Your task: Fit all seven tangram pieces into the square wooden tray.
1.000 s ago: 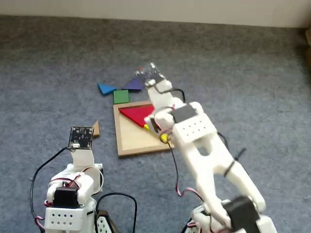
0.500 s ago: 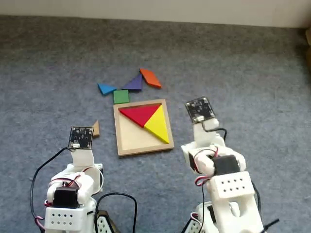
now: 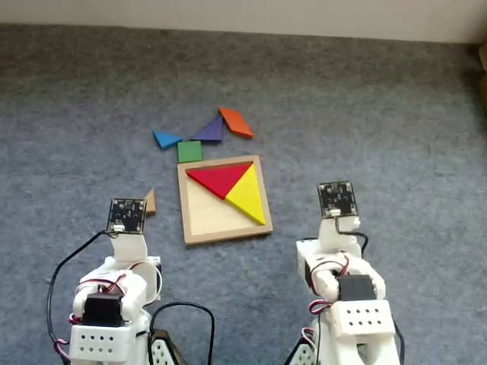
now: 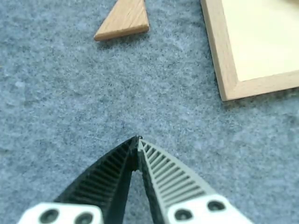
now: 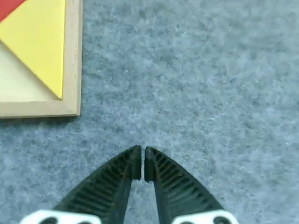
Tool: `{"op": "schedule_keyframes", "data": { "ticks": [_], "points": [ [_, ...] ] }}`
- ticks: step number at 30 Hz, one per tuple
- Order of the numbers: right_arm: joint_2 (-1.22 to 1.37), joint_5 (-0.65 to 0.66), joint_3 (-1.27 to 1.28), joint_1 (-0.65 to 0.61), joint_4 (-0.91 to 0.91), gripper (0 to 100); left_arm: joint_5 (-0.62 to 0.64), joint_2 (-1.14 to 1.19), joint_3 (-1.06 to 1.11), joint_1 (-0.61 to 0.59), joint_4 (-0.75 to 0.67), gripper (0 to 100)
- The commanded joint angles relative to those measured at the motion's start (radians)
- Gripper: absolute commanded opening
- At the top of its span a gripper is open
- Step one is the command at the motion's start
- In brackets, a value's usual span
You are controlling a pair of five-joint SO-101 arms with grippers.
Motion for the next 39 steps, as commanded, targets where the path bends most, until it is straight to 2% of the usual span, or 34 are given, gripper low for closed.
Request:
{"op": "schedule_keyframes", "data": {
  "ticks": [1,11,13,16,18,25,32,37,39],
  "points": [
    [-0.045,-0.035,0.007,0.015,-0.035,2.9,-0.006,-0.036,0.016,0.016,0.005,1],
    [-0.15,-0.146,0.199,0.016,-0.038,3.3,-0.018,-0.038,-0.073,-0.008,0.005,1],
    [-0.205,-0.144,0.231,0.018,-0.038,3.3,-0.114,-0.038,-0.091,0.007,-0.018,1],
    [-0.309,-0.143,0.275,0.018,-0.03,3.3,-0.345,-0.038,-0.117,0.015,-0.118,1],
    [-0.372,-0.143,0.288,0.024,0.01,3.3,-0.416,-0.038,-0.119,0.016,-0.173,1],
    [-0.484,-0.141,0.288,0.039,0.122,3.3,-0.407,-0.036,-0.186,0.036,-0.273,1],
    [-0.484,-0.141,0.288,0.039,0.117,3.3,-0.408,0.008,-0.397,0.05,-0.269,1],
    [-0.484,-0.141,0.288,0.039,0.117,3.3,-0.408,0.323,-0.664,0.05,-0.143,2],
    [-0.484,-0.141,0.288,0.039,0.117,3.3,-0.408,0.507,-0.802,0.05,-0.069,6]
  ]
}}
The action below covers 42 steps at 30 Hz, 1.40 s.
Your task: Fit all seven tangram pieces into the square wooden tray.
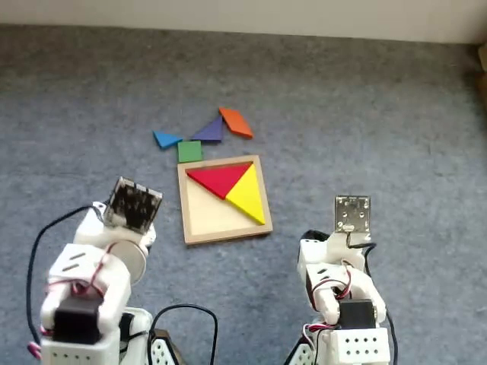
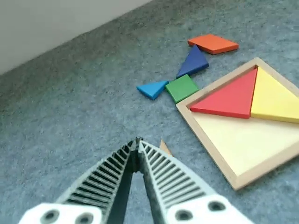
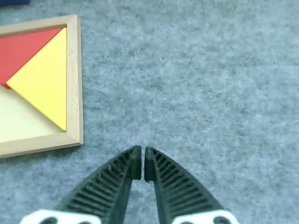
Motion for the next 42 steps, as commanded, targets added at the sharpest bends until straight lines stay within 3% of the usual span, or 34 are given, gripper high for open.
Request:
{"op": "schedule_keyframes", "data": {
  "ticks": [1,7,18,26,42],
  "points": [
    [-0.012,-0.006,0.116,0.018,0.004,3.3,-0.006,0.403,-0.338,0.013,0.141,9],
    [-0.012,-0.006,0.116,0.018,0.007,3.3,0.012,0.912,-0.653,0.004,0.238,26],
    [-0.012,-0.006,0.114,0.018,0.007,3.3,0.265,1.575,-1.153,0.031,0.238,35],
    [-0.012,-0.005,0.114,0.03,0.008,3.3,0.341,1.886,-1.42,0.117,0.238,36],
    [-0.012,-0.005,0.114,0.041,0.008,3.3,0.339,2.417,-1.876,0.044,0.239,34]
  ]
}}
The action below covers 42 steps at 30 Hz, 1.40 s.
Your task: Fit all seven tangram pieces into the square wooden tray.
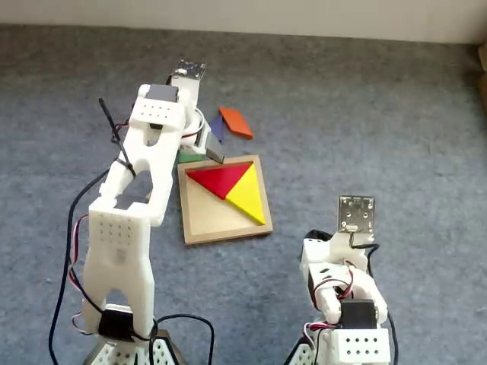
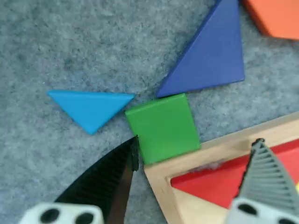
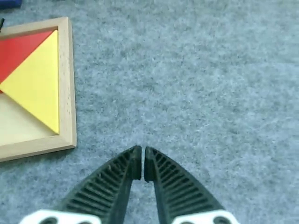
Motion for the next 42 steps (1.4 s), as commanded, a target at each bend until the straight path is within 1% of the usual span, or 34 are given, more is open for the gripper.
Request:
{"op": "schedule_keyframes", "data": {
  "ticks": [1,4,8,13,14,18,22,29,31,35,38,42],
  "points": [
    [-0.012,-0.005,0.114,0.013,0.008,3.3,0.009,0.061,-0.139,-0.036,0.008,33],
    [-0.012,-0.005,0.114,0.013,0.008,3.3,0.009,0.097,-0.182,-0.054,0.012,30],
    [-0.012,-0.005,0.114,0.013,0.008,3.3,0.008,0.134,-0.226,-0.059,0.044,29],
    [-0.012,-0.005,0.114,0.013,0.008,3.3,0.008,0.196,-0.254,-0.054,0.049,29],
    [-0.012,-0.005,0.114,0.013,0.008,3.3,0.008,0.206,-0.26,-0.054,0.049,28],
    [-0.012,-0.005,0.114,0.013,0.008,3.3,0.006,0.217,-0.295,-0.053,0.071,19],
    [-0.012,-0.005,0.114,0.013,0.008,3.3,0.005,0.217,-0.381,-0.042,0.14,17],
    [-0.012,-0.005,0.114,0.013,0.008,3.3,0.002,0.217,-0.63,0.025,0.353,16],
    [-0.012,-0.005,0.114,0.013,0.007,3.3,0.003,0.216,-0.662,0.044,0.37,16],
    [-0.012,-0.005,0.114,0.015,0.002,3.3,0.005,0.177,-0.628,0.077,0.373,13],
    [-0.012,-0.005,0.114,0.016,0.002,3.3,0.005,0.091,-0.521,0.119,0.373,13],
    [-0.012,-0.005,0.114,0.016,0.002,3.3,0.005,-0.108,-0.318,0.182,0.371,13]
  ]
}}
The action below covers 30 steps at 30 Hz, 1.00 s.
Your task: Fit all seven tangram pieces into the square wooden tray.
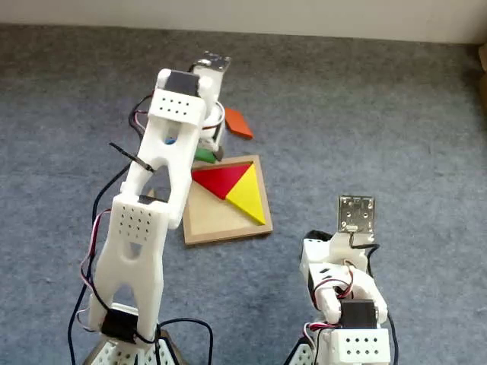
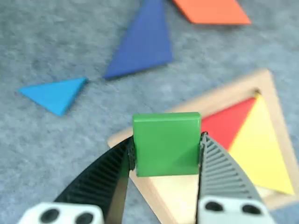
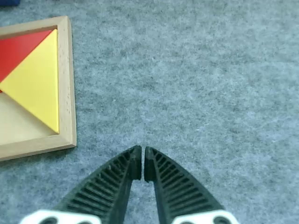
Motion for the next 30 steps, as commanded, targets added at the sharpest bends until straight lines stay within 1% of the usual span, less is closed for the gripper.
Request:
{"op": "schedule_keyframes", "data": {
  "ticks": [1,6,10,13,15,18,21,25,28,30],
  "points": [
    [-0.012,-0.005,0.114,0.016,-0.001,3.3,0.005,-0.298,0.2,0.093,0.011,13],
    [-0.012,-0.005,0.114,0.016,-0.001,3.3,0.002,-0.545,0.501,0.16,0.011,13],
    [-0.012,-0.005,0.114,0.016,-0.001,3.3,0.0,-0.665,0.723,0.188,0.005,13],
    [-0.012,-0.005,0.114,0.016,-0.001,3.3,-0.012,-0.71,0.885,0.194,-0.078,13],
    [-0.012,-0.005,0.114,0.016,-0.001,3.3,-0.057,-0.727,0.99,0.193,-0.16,13],
    [-0.012,-0.005,0.114,0.016,-0.001,3.3,-0.072,-0.73,1.127,0.189,-0.281,13],
    [-0.012,-0.005,0.114,0.016,-0.001,3.3,-0.075,-0.727,1.214,0.188,-0.387,13],
    [-0.012,-0.005,0.114,0.016,-0.001,3.3,-0.077,-0.725,1.268,0.186,-0.496,13],
    [-0.012,-0.005,0.114,0.016,-0.001,3.3,-0.081,-0.723,1.274,0.163,-0.535,13],
    [-0.012,-0.005,0.114,0.016,-0.001,3.3,-0.127,-0.723,1.274,0.143,-0.549,13]
  ]
}}
